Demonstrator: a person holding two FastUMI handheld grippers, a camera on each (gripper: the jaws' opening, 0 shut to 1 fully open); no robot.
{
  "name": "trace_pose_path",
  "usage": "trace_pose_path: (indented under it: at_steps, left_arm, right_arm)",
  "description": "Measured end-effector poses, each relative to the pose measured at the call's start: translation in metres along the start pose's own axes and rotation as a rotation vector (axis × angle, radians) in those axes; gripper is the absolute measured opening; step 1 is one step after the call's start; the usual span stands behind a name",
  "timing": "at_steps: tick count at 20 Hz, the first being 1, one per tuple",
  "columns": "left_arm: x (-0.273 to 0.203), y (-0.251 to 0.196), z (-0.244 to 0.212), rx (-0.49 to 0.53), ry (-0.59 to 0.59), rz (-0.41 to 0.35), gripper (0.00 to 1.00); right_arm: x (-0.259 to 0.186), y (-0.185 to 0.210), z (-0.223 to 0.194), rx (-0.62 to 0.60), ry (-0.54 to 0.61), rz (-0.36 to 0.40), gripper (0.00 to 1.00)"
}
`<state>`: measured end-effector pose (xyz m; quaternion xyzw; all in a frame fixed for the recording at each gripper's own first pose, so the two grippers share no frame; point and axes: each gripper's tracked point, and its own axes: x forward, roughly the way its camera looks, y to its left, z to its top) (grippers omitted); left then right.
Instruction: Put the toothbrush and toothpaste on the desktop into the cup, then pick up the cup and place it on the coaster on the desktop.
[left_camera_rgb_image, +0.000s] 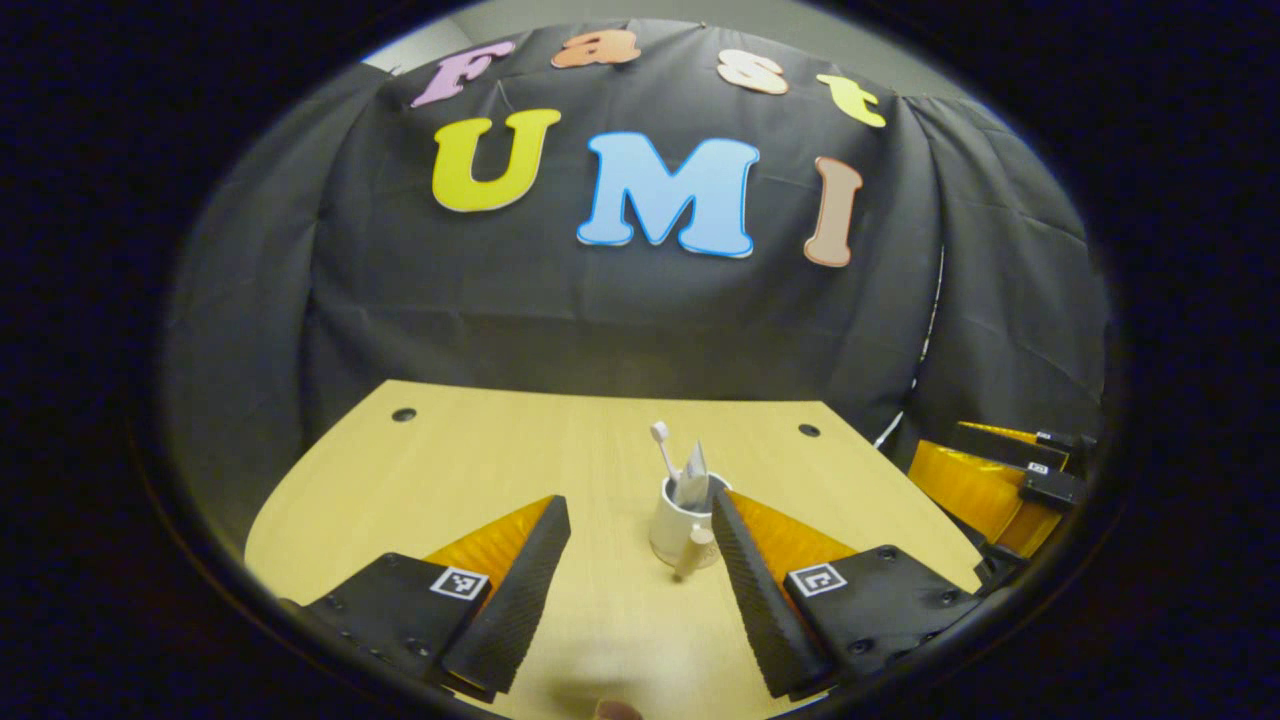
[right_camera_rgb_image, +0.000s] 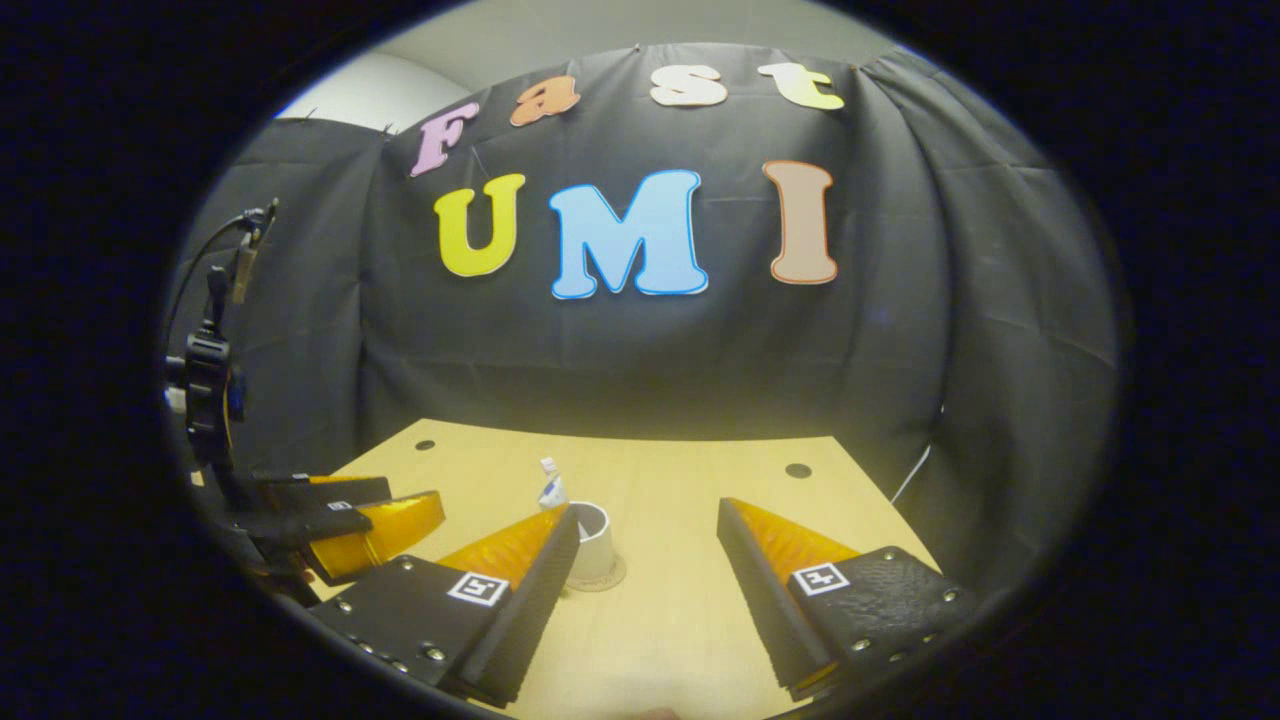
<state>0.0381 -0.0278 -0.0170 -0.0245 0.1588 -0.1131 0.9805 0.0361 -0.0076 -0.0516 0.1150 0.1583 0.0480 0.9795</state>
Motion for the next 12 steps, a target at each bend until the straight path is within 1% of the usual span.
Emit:
trace_pose_path:
  at_steps: [4, 7, 8, 10, 12]
  left_arm:
    - [-0.003, 0.013, 0.018, 0.031, -0.100, -0.002, 0.93]
    - [-0.005, 0.022, 0.032, 0.077, -0.162, -0.001, 0.93]
    - [-0.007, 0.026, 0.035, 0.088, -0.174, 0.001, 0.92]
    - [-0.011, 0.025, 0.035, 0.088, -0.175, -0.017, 0.93]
    - [-0.014, 0.022, 0.035, 0.087, -0.173, -0.037, 0.93]
  right_arm:
    - [-0.012, 0.011, 0.010, -0.029, -0.049, -0.051, 0.88]
    - [-0.018, 0.017, 0.015, -0.041, -0.064, -0.088, 0.88]
    - [-0.021, 0.019, 0.016, -0.041, -0.063, -0.098, 0.88]
    - [-0.025, 0.019, 0.023, -0.043, -0.080, -0.121, 0.87]
    - [-0.025, 0.020, 0.029, -0.027, -0.096, -0.138, 0.93]
